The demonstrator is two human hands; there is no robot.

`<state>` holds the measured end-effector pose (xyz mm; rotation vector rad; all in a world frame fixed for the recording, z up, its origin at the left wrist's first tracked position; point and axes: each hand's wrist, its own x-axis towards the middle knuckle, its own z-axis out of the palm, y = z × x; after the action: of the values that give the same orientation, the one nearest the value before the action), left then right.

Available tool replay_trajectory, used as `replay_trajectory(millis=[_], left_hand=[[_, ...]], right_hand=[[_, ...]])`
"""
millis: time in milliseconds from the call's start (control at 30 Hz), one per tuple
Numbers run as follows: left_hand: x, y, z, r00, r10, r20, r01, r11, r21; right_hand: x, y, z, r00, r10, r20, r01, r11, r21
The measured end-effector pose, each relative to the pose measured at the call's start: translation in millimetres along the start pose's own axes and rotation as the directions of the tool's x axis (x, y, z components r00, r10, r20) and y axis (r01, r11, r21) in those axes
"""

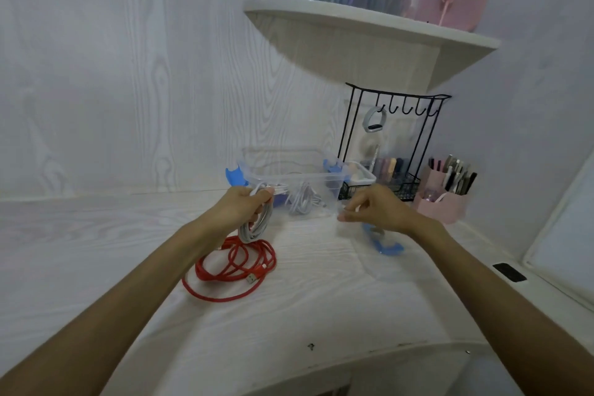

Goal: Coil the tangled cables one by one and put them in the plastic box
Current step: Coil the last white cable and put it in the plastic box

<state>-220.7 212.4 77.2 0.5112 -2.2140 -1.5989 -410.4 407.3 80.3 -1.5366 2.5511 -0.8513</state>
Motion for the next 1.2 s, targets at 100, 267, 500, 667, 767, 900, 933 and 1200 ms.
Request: replay_trajectory(millis=[100,267,500,667,767,900,933,1200], left_hand=[[-3,-3,-4,1.000,0.012,0.001,-0.012,1.000,-0.008],[-13,-13,-40,1.000,-0.017,-0.014,0.017,1.000,-0.008],[-33,-42,-125,0.996,0.082,0.037,-0.076,0.986,-0.148],[-39,-56,-158,0.995,0.099,0.025,-0.086,0.945,-0.316],[-36,-62,-173,0.997,0.079,0.001,-0.073,0.931,-0.357],[-25,-62,-194,0.995,0.080,-0.064,-0.087,0.989,-0.121],[-21,-60,-198,0.992,0.098,-0.082,-0.099,0.995,-0.004],[8,-55,-193,0.957,0.102,-0.272,0.012,0.922,0.388]], right_hand=[[8,-50,17,0.983,-0.161,-0.089,0.171,0.978,0.122],[35,-115,67,0.890,-0.407,-0.205,0.423,0.905,0.037],[74,-186,122,0.785,-0.521,-0.336,0.600,0.775,0.200],[92,-215,146,0.860,-0.406,-0.308,0.510,0.684,0.522],[106,-222,150,0.907,-0.407,-0.112,0.379,0.669,0.640],[124,-220,155,0.916,-0.401,0.004,0.300,0.691,0.657],[128,-219,157,0.916,-0.400,-0.003,0.310,0.705,0.638],[152,-220,159,0.906,-0.422,-0.027,0.415,0.874,0.254]])
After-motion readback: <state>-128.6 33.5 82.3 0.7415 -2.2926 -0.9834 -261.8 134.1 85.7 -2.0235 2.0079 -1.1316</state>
